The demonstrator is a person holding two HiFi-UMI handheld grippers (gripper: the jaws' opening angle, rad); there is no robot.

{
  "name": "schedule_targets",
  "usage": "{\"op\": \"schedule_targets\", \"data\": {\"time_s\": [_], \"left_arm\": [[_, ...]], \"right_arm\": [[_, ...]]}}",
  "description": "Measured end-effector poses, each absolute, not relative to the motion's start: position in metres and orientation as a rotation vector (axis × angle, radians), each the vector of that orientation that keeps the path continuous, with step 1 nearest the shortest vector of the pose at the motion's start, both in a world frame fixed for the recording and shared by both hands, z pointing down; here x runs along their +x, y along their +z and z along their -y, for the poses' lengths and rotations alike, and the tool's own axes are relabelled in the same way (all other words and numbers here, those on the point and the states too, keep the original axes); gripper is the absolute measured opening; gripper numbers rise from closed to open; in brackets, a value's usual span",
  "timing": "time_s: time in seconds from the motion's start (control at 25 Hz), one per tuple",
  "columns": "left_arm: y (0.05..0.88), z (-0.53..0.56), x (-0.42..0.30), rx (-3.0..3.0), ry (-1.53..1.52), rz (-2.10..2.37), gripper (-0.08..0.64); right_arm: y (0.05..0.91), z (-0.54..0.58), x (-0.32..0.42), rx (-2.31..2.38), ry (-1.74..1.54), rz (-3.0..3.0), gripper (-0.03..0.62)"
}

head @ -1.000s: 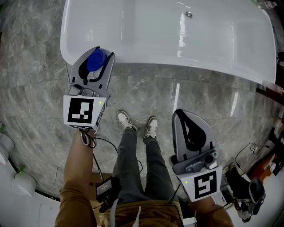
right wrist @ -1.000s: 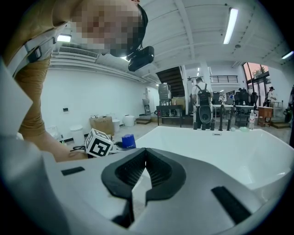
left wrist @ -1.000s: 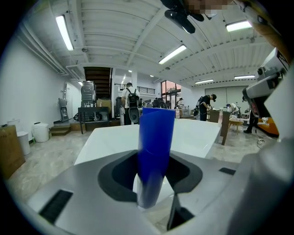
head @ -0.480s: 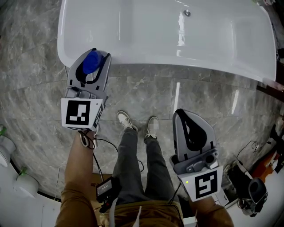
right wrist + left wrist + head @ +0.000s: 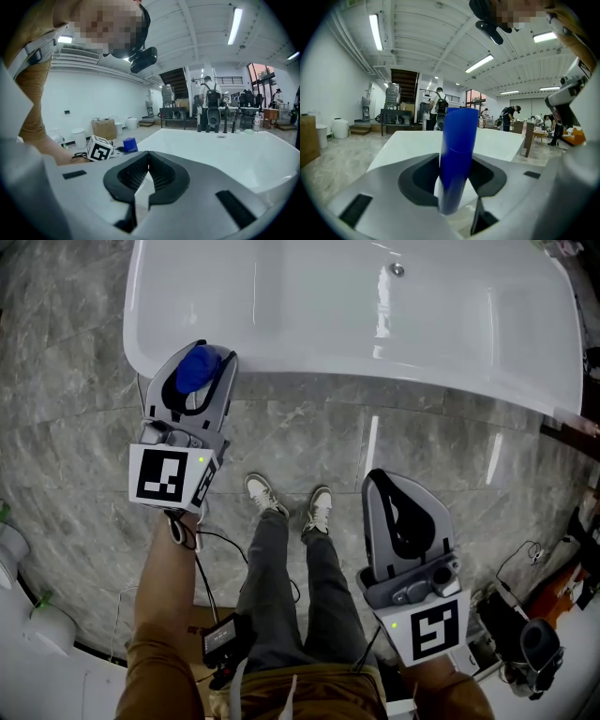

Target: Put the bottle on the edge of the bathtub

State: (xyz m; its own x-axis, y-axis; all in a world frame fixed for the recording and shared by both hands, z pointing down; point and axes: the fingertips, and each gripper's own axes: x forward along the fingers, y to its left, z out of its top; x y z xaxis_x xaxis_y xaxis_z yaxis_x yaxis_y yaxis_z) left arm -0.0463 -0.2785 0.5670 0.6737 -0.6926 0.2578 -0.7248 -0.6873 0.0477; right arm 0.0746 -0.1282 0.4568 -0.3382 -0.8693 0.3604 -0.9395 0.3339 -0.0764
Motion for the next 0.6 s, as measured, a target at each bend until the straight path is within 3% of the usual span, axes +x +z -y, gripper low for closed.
{"op": "schedule_targets", "data": {"time_s": [0.6], "left_arm": [[0.5705,0.2809,-0.0424,2.780,0.420,1.147,0.158]], "right_arm": [[0.4578,0.1199,0.0823,1.696,0.426,2.322,0.005]]}}
